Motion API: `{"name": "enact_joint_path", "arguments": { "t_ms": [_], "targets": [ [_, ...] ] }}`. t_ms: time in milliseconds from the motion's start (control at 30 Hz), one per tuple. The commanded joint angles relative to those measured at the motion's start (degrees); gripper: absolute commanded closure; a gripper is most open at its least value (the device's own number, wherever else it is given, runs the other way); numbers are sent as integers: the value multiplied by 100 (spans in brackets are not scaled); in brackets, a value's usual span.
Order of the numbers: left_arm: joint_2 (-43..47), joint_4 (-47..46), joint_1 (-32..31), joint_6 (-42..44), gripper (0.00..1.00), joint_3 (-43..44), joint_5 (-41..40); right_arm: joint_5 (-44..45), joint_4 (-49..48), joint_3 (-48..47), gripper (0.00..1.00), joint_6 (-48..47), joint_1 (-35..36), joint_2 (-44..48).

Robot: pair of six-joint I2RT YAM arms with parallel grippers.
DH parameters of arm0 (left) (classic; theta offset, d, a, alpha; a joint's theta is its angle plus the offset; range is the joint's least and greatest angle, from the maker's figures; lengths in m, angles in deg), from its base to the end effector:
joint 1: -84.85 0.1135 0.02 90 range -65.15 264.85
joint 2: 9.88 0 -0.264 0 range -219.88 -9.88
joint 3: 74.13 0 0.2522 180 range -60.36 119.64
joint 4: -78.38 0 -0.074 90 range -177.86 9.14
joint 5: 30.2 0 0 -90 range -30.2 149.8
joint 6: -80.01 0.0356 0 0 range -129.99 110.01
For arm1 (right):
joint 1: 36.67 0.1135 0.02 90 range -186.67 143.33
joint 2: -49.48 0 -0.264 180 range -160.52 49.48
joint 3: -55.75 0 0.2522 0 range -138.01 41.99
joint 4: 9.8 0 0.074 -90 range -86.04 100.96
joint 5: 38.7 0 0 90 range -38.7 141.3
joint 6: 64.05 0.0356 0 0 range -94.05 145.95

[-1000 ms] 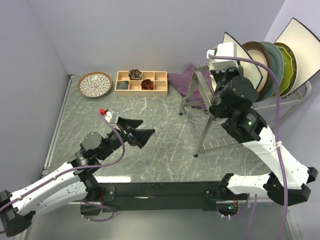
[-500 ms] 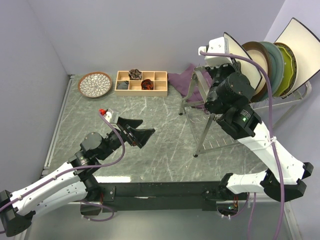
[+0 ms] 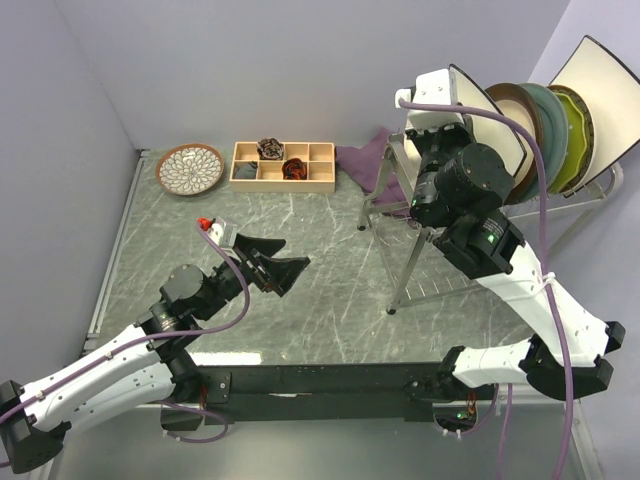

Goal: Unload the plates from the dish rack
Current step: Unload the plate from the dish rack.

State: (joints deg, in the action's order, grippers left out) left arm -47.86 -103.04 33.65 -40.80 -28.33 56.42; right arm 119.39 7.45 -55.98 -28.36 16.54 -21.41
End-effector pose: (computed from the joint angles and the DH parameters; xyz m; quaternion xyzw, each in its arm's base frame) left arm 0.1081 -0.1311 0.3279 0.0925 0.6413 -0.4852 0.5872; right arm 0.1488 0.1439 0.5628 -0.0891 0.6461 -0.3132 0.6903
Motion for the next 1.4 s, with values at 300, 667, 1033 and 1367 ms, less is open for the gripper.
{"name": "enact_joint_path", "arguments": {
  "t_ms": [300,667,1033,1367],
  "targets": [
    [71,-187,-30,-31,1,-30,-119,-358,-1693,-679,100,-766,93,5],
    [-341,182,-30,-557,1,504,-392,-429,-1781,-1286,100,-1126,102,-311],
    [-1264,543,-22,-892,1,1954,-629,-420,-2783,-1207,100,-1961,40,-575],
    [-2029,113,66,-628,1,2800,-498,-657,-2810,-944,100,-1821,-100,-408]
  ]
}}
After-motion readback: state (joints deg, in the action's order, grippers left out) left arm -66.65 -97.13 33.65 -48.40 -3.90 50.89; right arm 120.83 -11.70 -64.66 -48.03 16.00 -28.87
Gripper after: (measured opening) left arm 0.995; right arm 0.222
